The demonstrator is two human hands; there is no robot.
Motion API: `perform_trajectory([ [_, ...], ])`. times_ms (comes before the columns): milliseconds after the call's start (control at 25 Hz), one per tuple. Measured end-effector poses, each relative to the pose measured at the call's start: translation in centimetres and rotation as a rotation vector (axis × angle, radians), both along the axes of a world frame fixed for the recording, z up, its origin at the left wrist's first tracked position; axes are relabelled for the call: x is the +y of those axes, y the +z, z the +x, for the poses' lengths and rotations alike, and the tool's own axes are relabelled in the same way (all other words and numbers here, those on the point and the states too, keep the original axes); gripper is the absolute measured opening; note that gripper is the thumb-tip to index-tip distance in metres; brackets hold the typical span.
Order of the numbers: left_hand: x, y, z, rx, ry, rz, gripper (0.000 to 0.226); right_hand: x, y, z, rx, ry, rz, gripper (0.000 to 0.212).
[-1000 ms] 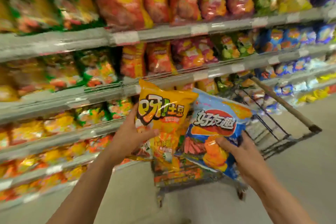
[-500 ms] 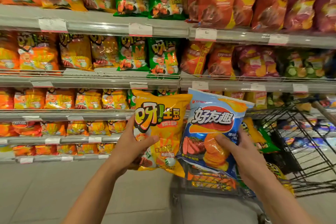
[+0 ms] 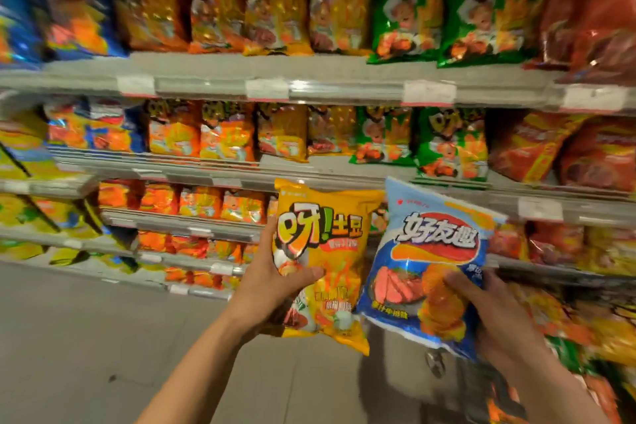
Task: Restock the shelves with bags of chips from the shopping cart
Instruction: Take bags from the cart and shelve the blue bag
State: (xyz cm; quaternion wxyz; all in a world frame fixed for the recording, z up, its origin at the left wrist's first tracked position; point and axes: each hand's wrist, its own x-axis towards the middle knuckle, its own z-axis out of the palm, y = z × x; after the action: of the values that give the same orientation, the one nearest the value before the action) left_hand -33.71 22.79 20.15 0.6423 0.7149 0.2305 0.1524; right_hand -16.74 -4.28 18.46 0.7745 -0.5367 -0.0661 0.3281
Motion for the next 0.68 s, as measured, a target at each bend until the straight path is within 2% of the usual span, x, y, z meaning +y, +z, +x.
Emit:
perform_trajectory([
  [40, 1.0, 0.0, -0.7, 0.008, -0.012, 0.027, 0.103, 1.5, 0.0, -0.8, 0.039, 0.075, 0.055, 0.019],
  [160, 3.8, -0.6, -2.5, 0.038, -0.051, 0.044, 0.102, 5.3, -0.7, -2.8, 0.061, 0.197, 0.068, 0.040],
  [240, 5.8, -1.4, -3.6, 0.044, -0.099, 0.033, 0.094, 7.1, -1.7, -4.4, 0.003, 0.081, -0.112, 0.060],
  [320, 8.0, -2.1, -4.3, 0.056, -0.106, -0.037, 0.093, 8.6, -2.4, -5.9, -0.057, -0.064, -0.303, 0.092],
  [400, 10.3, -2.3, -4.6, 0.091, -0.127, -0.101, 0.084, 10.3, -2.2, -7.4, -0.060, -0.154, -0.366, 0.107],
  [480, 11.9, -2.2, -4.1, 0.107, -0.193, -0.132, 0.066, 11.4, -1.3, -8.9, -0.048, -0.240, -0.399, 0.110],
  [520, 12.5, -2.1, -3.7, 0.101, -0.231, -0.161, 0.063, 11.8, -0.8, -9.5, -0.046, -0.284, -0.404, 0.108],
  [600, 13.3, -2.5, -2.7, 0.056, -0.274, -0.207, 0.068, 12.1, 0.1, -10.4, -0.045, -0.357, -0.387, 0.098],
  [680, 13.2, -2.5, -1.3, 0.022, -0.311, -0.222, 0.084, 11.8, 0.5, -10.9, -0.062, -0.430, -0.384, 0.087],
])
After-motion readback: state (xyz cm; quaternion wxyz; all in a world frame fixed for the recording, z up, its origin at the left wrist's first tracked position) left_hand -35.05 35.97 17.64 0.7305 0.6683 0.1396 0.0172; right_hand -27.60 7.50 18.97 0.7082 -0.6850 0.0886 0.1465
